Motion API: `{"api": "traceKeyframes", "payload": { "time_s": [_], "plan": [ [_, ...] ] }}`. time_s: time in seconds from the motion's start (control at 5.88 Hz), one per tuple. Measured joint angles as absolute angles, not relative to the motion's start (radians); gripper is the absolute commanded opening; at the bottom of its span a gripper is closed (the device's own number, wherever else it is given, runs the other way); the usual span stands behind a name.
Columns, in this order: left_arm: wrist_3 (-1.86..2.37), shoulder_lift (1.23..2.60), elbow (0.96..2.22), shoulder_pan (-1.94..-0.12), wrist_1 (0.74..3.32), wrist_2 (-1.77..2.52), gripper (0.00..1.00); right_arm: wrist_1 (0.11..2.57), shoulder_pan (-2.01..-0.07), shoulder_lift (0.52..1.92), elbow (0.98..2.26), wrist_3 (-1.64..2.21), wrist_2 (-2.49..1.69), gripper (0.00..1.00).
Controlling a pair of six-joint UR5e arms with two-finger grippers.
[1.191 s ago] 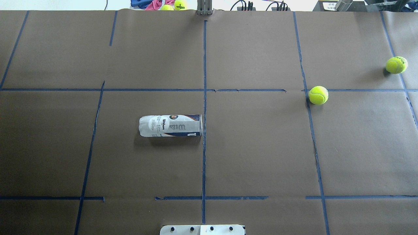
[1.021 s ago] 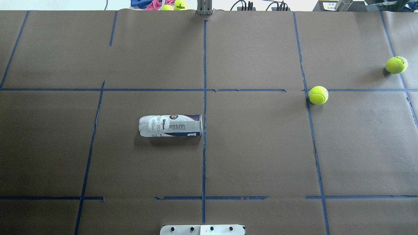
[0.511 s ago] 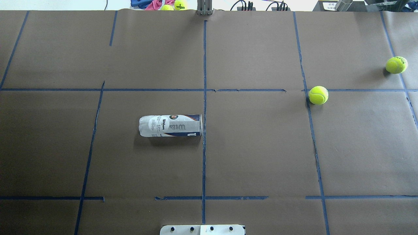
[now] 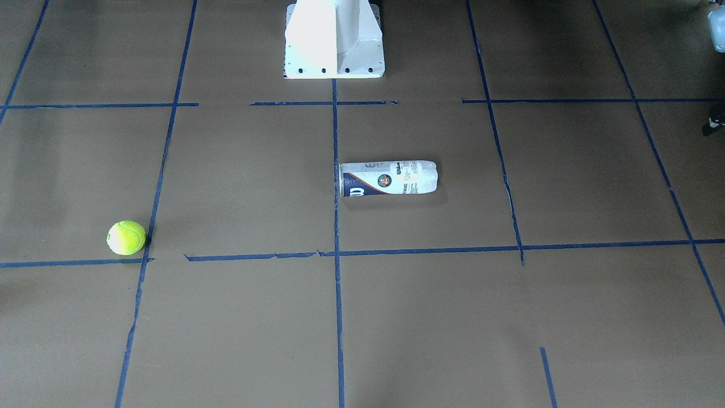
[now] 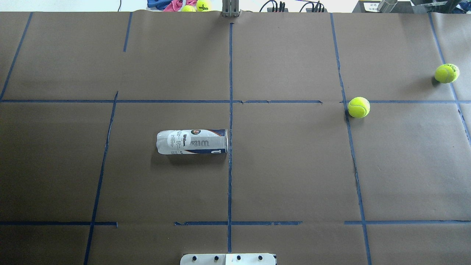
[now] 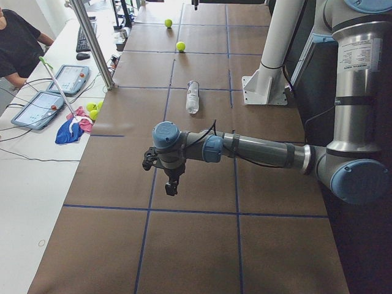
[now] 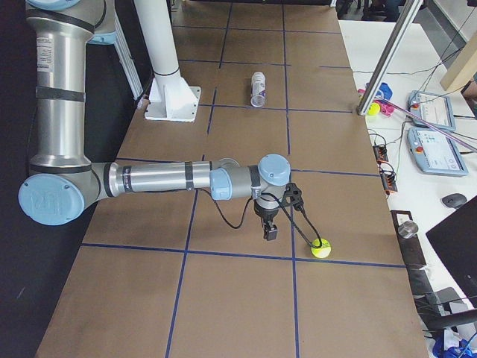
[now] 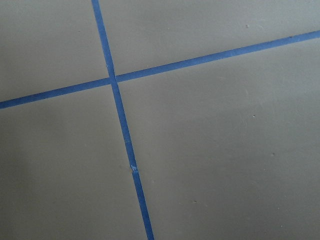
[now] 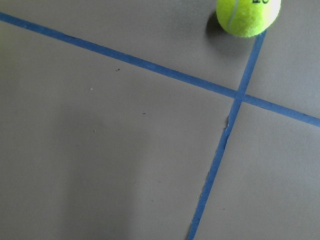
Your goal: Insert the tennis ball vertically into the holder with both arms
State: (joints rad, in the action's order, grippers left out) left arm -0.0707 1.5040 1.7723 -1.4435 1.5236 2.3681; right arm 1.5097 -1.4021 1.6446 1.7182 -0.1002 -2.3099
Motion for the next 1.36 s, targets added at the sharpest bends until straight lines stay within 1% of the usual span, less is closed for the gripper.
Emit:
{"api": "traceKeyframes", "payload": {
  "time_s": [0.85,1.02,1.36],
  "plan": [
    [-0.066,1.498,1.800,-1.443,1.527,2.370,1.00,1.508,-1.402,1.646,1.729,-0.096,-2.315,1.00],
    [-0.065,1.511,1.807,-1.430,1.561,2.370,1.00,1.507,-1.402,1.644,1.731,-0.096,-2.316,1.00],
    [-0.055,1.607,1.820,-1.325,1.670,2.366,1.00,1.506,-1.401,1.643,1.731,-0.096,-2.316,1.00]
  ]
}}
